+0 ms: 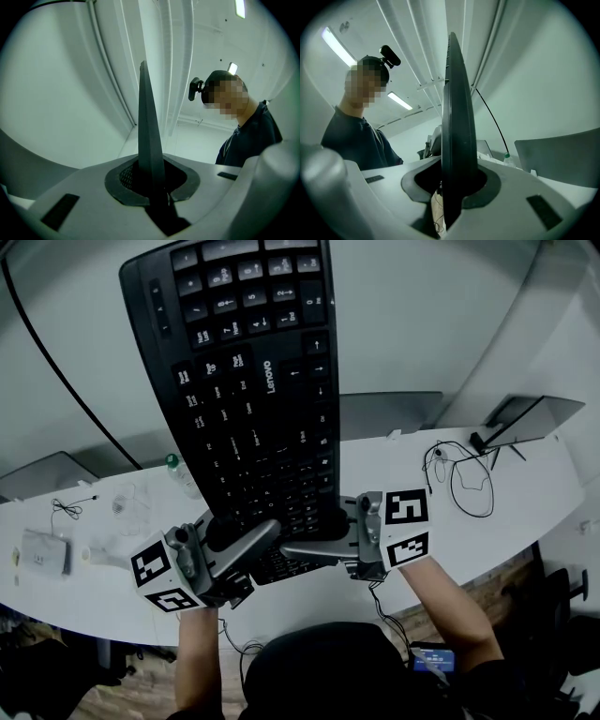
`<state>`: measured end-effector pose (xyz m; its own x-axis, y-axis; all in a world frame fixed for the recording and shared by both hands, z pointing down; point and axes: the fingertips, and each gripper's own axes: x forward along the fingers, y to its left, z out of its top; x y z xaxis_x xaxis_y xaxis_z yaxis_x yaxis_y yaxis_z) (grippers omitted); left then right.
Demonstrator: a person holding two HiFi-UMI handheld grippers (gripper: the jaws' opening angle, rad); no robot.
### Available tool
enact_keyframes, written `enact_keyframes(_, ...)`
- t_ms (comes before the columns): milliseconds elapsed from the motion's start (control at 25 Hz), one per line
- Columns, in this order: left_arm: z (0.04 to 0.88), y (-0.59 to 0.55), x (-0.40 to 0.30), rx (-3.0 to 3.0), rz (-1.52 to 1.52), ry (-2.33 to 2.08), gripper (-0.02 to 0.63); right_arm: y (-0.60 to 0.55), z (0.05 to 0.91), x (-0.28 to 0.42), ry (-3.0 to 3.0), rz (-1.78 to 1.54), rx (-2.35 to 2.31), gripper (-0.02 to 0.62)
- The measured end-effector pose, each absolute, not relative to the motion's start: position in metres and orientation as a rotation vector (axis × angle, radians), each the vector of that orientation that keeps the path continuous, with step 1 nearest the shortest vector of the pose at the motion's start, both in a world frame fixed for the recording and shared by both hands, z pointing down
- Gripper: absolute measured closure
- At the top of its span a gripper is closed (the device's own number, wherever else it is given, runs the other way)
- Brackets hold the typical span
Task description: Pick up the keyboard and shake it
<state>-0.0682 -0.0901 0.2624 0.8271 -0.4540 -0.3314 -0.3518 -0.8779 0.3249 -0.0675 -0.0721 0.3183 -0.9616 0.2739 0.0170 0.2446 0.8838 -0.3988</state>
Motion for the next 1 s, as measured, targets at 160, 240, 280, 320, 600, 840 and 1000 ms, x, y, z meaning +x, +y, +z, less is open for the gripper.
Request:
enact_keyframes(160,0.268,-0.093,-0.071,2.753,-0.564,-0.624,0.525,-0.073,0.324,-0.072,-2.958,0.626,-0.405,0.489)
enact_keyframes(240,0.268,-0.092,-0.07,2.756,-0.568,-0.614,0.525,-0.073,0.325,-0.072,-2.968,0.606,-0.381,0.497)
enact_keyframes(280,0.268,-0.092,-0.07,2.755,-0.579,-0.605,0.525,-0.073,0.324,-0.071,-2.973,0.598,-0.374,0.5)
enact_keyframes(320,0.268,-0.091,-0.07,2.753,-0.593,-0.598,0.525,-0.072,0.324,-0.071,-2.978,0.592,-0.369,0.503)
enact_keyframes(600,0.27,-0.092,-0.064,2.75,-0.609,-0.603,0.517,-0.072,0.322,-0.061,-3.003,0.61,-0.347,0.506)
enact_keyframes(840,0.272,-0.092,-0.063,2.769,-0.63,-0.609,0.511,-0.073,0.323,-0.057,-3.0,0.607,-0.317,0.508)
enact_keyframes(1000,0.273,-0.096,-0.061,2.793,-0.596,-0.648,0.493,-0.078,0.324,-0.054,-2.99,0.574,-0.292,0.508)
